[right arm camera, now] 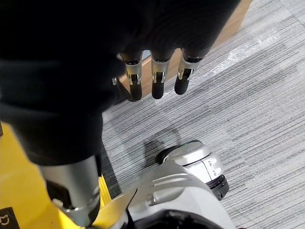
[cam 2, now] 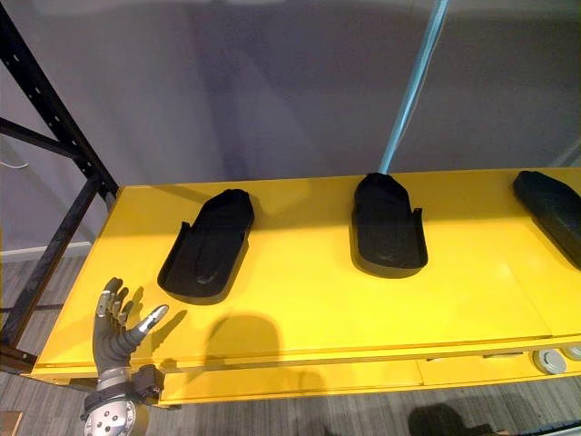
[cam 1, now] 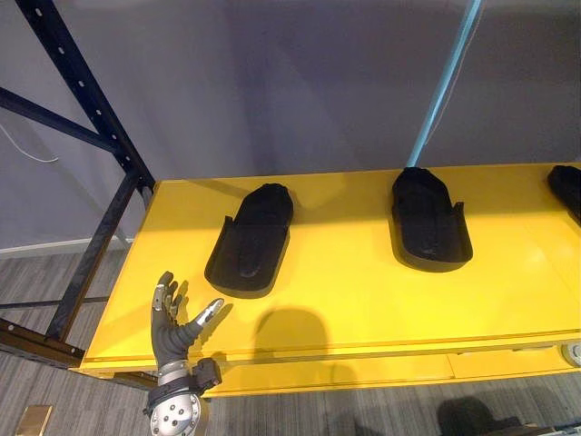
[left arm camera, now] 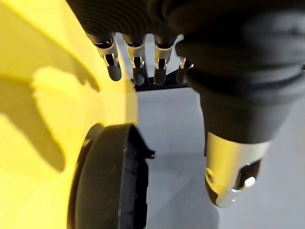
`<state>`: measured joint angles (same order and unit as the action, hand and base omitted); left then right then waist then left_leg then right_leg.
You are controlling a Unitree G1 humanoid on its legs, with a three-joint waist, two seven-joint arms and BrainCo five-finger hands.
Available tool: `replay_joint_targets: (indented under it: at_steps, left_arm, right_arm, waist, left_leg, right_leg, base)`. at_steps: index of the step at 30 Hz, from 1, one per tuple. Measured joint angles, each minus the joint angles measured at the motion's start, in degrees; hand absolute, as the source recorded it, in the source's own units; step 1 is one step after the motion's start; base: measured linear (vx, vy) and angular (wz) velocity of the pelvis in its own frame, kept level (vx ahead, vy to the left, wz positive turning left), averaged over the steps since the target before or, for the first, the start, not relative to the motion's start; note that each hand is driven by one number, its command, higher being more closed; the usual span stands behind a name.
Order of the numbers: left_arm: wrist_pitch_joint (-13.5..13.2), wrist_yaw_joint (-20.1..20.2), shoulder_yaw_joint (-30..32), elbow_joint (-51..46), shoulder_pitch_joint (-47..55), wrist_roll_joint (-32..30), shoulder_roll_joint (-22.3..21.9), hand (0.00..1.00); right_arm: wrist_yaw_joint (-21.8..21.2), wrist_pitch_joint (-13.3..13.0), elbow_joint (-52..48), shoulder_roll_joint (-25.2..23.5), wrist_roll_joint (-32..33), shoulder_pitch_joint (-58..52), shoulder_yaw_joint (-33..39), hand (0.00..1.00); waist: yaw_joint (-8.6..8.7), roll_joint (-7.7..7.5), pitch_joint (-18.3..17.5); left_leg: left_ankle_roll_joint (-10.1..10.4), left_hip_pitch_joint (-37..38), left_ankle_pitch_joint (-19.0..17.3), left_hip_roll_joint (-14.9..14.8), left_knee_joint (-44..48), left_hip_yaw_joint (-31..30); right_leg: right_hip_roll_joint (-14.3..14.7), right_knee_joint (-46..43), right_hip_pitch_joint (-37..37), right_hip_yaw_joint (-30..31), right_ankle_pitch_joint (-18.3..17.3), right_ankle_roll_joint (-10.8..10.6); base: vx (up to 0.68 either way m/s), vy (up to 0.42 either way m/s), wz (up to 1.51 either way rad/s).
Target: Walk over and take plastic housings, then place them on the shelf
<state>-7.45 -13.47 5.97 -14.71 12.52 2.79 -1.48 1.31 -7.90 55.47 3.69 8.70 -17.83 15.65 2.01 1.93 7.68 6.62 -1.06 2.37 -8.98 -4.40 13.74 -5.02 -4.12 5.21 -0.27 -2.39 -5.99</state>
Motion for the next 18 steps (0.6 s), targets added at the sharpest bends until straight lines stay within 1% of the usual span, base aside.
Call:
replay_joint_targets:
  at_steps: [3, 4, 7, 12, 13, 14, 18]
  left_arm:
    - [-0.1, 0.12, 0.16, 4.23, -4.34, 2.16, 2.33, 0.0]
    - [-0.09, 0.13, 0.62, 6.47, -6.13, 3.21, 3.68, 0.0]
    - [-0.12, 0.11, 1.9, 9.65, -8.62, 5.31, 5.87, 0.0]
    - [-1.1, 0.39, 2.57, 12.32, -9.74, 7.37, 8.89, 0.0]
    - [-1.94, 0.51, 2.7, 13.29, -9.78, 8.28, 9.71, 0.0]
    - [-2.16, 0.65, 2.82, 13.72, -9.8, 8.53, 10.2, 0.0]
    - [-2.71, 2.49, 3.24, 14.57, -10.02, 10.55, 10.89, 0.0]
  right_arm:
    - [-0.37, 0.09, -0.44, 0.04, -0.01, 0.04, 0.03, 0.0]
    - [-0.44, 0.28, -0.65, 0.03, -0.01, 0.11, 0.03, 0.0]
    - [-0.49, 0.35, -0.7, -0.03, 0.0, 0.19, 0.07, 0.0]
    - [-0.58, 0.34, -0.51, 0.02, 0.0, 0.26, 0.17, 0.0]
    - [-0.73, 0.34, -0.44, 0.02, 0.0, 0.36, 0.17, 0.0]
    - [-0.82, 0.35, -0.41, 0.02, 0.0, 0.43, 0.18, 0.0]
    - [-0.89, 0.35, -0.03, 0.06, 0.0, 0.83, 0.21, 0.0]
  waist:
    - [0.11, 0.03, -0.08]
    - [0.49, 0.07, -0.12]
    - [0.78, 0.06, -0.12]
    - [0.95, 0.05, -0.12]
    - [1.23, 0.04, -0.11]
    - [1.39, 0.03, -0.1]
    - [1.65, -0.02, -0.07]
  left_leg:
    - [-0.01, -0.59, 0.09, -0.05, -0.02, 0.28]
    - [-0.02, -0.8, 0.15, -0.05, 0.0, 0.24]
    - [-0.02, -0.82, 0.16, -0.04, -0.07, 0.37]
    - [-0.02, -0.83, 0.16, -0.03, -0.24, 0.61]
    - [-0.03, -0.81, 0.17, 0.02, -0.24, 0.73]
    - [-0.03, -0.76, 0.17, 0.05, -0.24, 0.77]
    - [-0.25, -0.81, 0.32, 0.22, -0.27, 1.22]
  right_leg:
    - [0.09, -0.11, 0.91, 0.27, 0.02, 0.02]
    - [0.09, -0.11, 1.34, 0.26, 0.06, 0.05]
    - [0.13, -0.02, 1.55, 0.26, 0.09, 0.08]
    - [0.16, 0.61, 1.57, 0.22, 0.59, 0.47]
    - [0.14, 0.79, 1.58, 0.39, 0.8, 0.46]
    - [0.12, 0.85, 1.59, 0.54, 0.91, 0.5]
    - [0.02, 1.78, 1.57, 0.9, 1.75, 0.66]
  base:
    - [0.0, -0.006, -0.05]
    - [0.02, -0.008, -0.04]
    - [0.04, -0.01, -0.04]
    - [0.0, -0.002, -0.02]
    - [-0.02, -0.002, -0.07]
    - [-0.02, -0.001, -0.07]
    - [-0.03, 0.003, -0.07]
